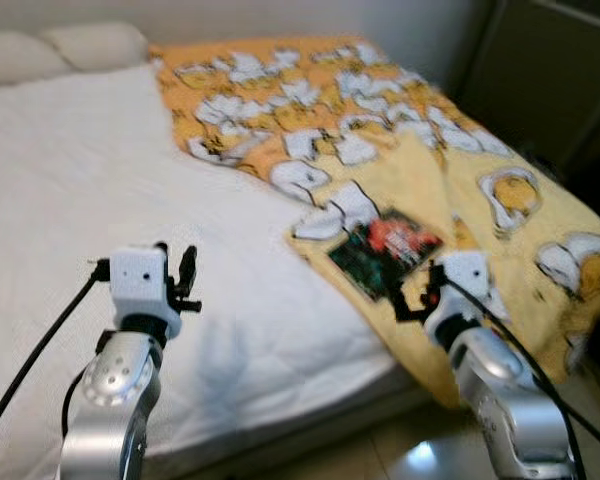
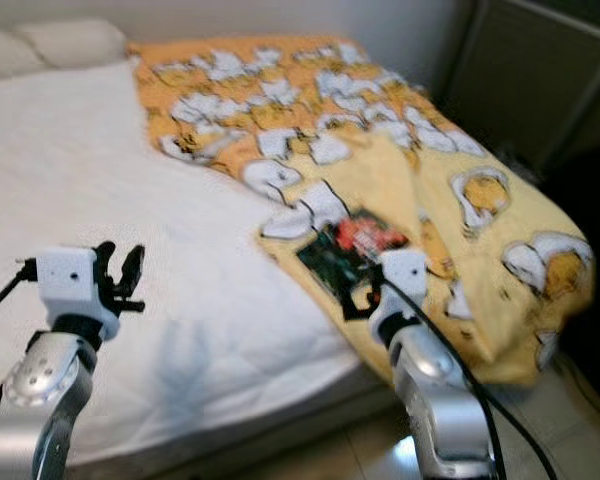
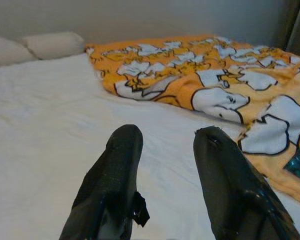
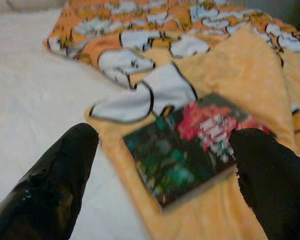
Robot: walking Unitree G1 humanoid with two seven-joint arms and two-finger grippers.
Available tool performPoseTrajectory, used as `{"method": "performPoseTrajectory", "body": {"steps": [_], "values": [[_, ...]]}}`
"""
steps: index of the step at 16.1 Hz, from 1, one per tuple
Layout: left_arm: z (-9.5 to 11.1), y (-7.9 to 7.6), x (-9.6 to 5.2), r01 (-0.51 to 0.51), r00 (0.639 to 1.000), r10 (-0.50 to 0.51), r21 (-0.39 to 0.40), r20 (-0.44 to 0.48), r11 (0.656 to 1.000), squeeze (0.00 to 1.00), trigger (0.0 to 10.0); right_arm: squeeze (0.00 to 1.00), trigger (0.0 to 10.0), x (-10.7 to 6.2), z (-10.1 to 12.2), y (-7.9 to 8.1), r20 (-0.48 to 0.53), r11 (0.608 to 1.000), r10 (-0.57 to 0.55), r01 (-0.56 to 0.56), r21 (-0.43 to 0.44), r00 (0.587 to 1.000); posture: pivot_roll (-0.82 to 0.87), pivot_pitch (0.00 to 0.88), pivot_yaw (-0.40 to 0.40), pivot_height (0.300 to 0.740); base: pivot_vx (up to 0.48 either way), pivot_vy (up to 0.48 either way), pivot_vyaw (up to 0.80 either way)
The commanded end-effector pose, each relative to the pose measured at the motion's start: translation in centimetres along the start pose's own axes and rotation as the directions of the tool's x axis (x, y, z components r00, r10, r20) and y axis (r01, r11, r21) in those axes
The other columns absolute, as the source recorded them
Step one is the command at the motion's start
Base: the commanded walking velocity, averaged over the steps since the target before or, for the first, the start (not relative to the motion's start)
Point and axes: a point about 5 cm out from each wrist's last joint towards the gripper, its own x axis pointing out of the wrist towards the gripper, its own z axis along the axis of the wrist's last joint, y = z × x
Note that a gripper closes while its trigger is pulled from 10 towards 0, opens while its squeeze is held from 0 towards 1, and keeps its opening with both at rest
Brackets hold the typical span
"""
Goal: Clean up the room
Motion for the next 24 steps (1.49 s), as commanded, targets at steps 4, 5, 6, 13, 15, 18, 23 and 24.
{"method": "performPoseTrajectory", "body": {"steps": [4,5,6,13,15,18,23,24], "values": [[0.1,-1.0,0.2,0.043,0.999,-0.043,-0.011,0.011,0.999,0.0,10.0,0.0,10.0,-0.2,-0.3,-1.2,-0.017,0.999,-0.036,0.036,-0.02,0.999,-0.05,0.014,-0.02,0.74,0.0,0.0,0.0],[0.2,-1.0,0.2,0.042,0.999,-0.041,-0.005,0.014,0.999,0.0,10.0,0.0,10.0,-0.1,-0.3,-1.0,-0.018,0.998,-0.022,0.021,-0.067,1.0,-0.05,0.012,-0.018,0.74,0.0,0.0,0.0],[0.3,-1.1,0.4,0.033,0.999,-0.033,-0.021,0.01,0.999,0.0,10.0,0.0,10.0,-0.1,-0.2,-0.8,-0.017,0.994,-0.019,0.017,-0.106,1.0,-0.05,0.011,-0.017,0.74,0.0,0.0,0.8],[0.7,-0.7,1.3,-0.03,0.999,0.03,-0.034,0.016,0.999,0.0,10.0,0.0,10.0,0.0,-0.4,-0.9,-0.029,0.999,-0.032,0.032,-0.03,0.999,-0.06,0.014,-0.018,0.74,0.0,-0.274,0.46],[1.0,-0.6,1.4,-0.03,0.999,0.032,-0.047,0.036,0.998,0.0,10.0,0.0,10.0,0.0,-0.5,-0.8,-0.04,0.999,-0.022,0.021,-0.025,0.999,-0.06,0.015,-0.017,0.74,0.133,0.0,0.0],[0.8,-1.0,1.4,-0.012,1.0,0.014,-0.062,0.026,0.998,0.0,10.0,0.0,10.0,-0.1,-0.5,-1.0,-0.048,0.999,-0.043,0.043,-0.008,0.998,-0.06,0.018,-0.017,0.74,0.334,0.0,-0.77],[0.8,-1.4,1.5,-0.004,1.0,0.006,-0.07,0.027,0.998,0.0,10.0,0.0,10.0,0.1,-0.2,-1.0,-0.04,0.999,-0.031,0.03,-0.028,0.999,-0.06,0.016,-0.021,0.74,0.332,0.0,0.0],[0.8,-1.5,1.5,-0.003,1.0,0.005,-0.072,0.028,0.997,0.0,10.0,0.0,10.0,0.2,-0.2,-0.8,-0.05,0.997,-0.005,0.001,-0.08,0.999,-0.06,0.017,-0.022,0.74,0.337,0.0,0.8]]}}
